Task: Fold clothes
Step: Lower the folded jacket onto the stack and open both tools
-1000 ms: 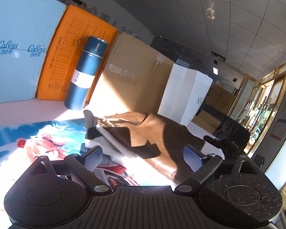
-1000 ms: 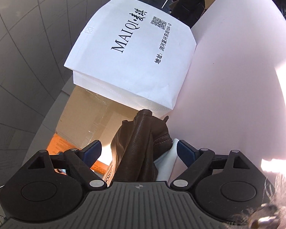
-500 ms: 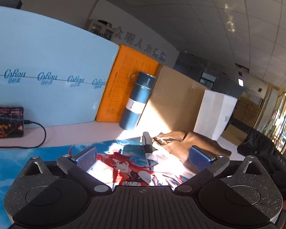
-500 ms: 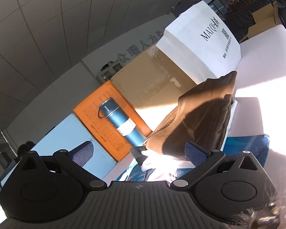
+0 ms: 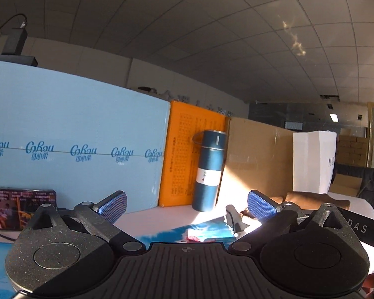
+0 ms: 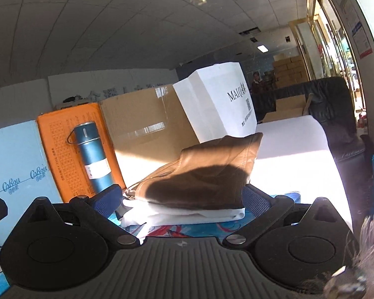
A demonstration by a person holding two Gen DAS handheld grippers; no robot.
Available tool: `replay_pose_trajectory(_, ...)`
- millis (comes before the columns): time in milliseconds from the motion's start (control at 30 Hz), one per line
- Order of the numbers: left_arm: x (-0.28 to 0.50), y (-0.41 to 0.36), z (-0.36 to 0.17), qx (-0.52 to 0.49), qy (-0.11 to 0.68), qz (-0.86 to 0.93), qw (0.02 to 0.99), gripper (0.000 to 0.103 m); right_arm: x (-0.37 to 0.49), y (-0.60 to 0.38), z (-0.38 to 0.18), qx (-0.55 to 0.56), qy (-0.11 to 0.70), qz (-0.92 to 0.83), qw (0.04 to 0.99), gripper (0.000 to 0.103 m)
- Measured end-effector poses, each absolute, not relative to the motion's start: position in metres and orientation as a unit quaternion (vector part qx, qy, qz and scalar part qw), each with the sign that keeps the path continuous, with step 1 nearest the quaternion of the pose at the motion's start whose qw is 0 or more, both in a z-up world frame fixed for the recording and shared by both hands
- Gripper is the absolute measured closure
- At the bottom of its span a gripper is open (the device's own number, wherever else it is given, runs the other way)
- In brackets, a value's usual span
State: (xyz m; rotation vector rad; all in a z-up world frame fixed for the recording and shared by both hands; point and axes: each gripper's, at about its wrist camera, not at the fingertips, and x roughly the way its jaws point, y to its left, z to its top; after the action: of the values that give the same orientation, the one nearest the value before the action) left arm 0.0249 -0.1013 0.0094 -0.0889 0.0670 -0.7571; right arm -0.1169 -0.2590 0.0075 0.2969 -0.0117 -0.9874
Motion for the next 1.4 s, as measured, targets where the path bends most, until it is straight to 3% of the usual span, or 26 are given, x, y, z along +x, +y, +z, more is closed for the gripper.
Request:
replay_pose_trajectory(300, 0.016, -0.112, -0.007, 0.001, 0.03, -0.372, 0.928, 0.0, -0.118, -0.246, 0.005, 0.054, -0.041, -0.531, 0.845, 0.0)
replay_pose_trajectory(600, 0.012, -0.113, -0.008, 0.015, 0.025, -0.373, 0.927, 0.0, -0.105, -0.244, 0.005, 0.031, -0.006, -0.502, 0.864, 0.0)
replay_pose_trajectory(1400, 0.017, -0.117, -0.009, 0.024, 0.04, -0.383, 0.922, 0.0, -0.107, -0.252, 0.004, 0.075, 0.009, -0.477, 0.876, 0.0)
